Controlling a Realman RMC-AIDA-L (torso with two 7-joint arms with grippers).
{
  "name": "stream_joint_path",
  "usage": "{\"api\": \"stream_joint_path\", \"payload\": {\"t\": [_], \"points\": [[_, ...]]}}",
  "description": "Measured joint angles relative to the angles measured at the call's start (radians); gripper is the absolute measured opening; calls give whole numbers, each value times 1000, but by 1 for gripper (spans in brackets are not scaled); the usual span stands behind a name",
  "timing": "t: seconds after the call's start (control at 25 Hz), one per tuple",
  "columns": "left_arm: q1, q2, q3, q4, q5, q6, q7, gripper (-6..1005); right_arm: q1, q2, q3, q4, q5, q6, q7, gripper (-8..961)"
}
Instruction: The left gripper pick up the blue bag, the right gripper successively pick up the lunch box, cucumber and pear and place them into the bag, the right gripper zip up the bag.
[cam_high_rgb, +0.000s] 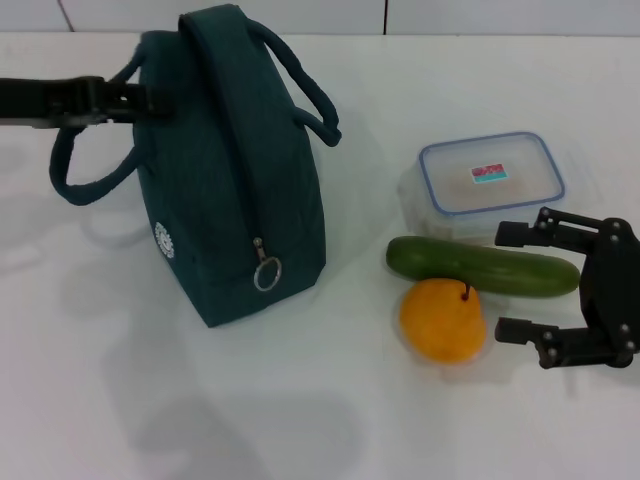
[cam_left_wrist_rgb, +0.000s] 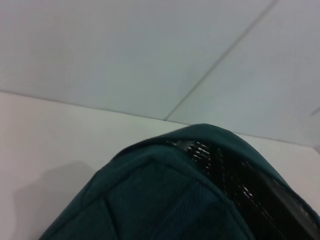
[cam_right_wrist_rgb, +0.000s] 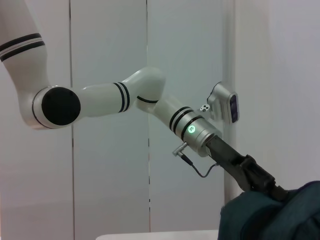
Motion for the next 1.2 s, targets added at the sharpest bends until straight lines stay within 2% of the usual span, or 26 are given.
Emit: {"api": "stream_joint_path", "payload": {"t": [0.08,0.24,0.52,0.64,0.76,0.96,1.2], "points": [[0,-8,5,-1,4,0,32,748,-1,1,0,0,0,0,0,828],[1,-7,13,-11,7,-1,42,592,-2,2,0,0,0,-4,-1,828],[1,-7,12,-2,-3,10,20,426,-4,4,1,0,2,0,-1,828],[-2,1,11,0,-21,33,-17,355,-4,6,2,1,14,8,1,828],[0,7,10,32,-74,74,-30,159,-1,7,7,10,34,43,14,827],[16,-9,35,109,-96,113,-64,50,9,8,12,22,84,114,40,827],[37,-16,111,117,-99,115,-90,49,8,9,27,38,138,167,60,822]]}}
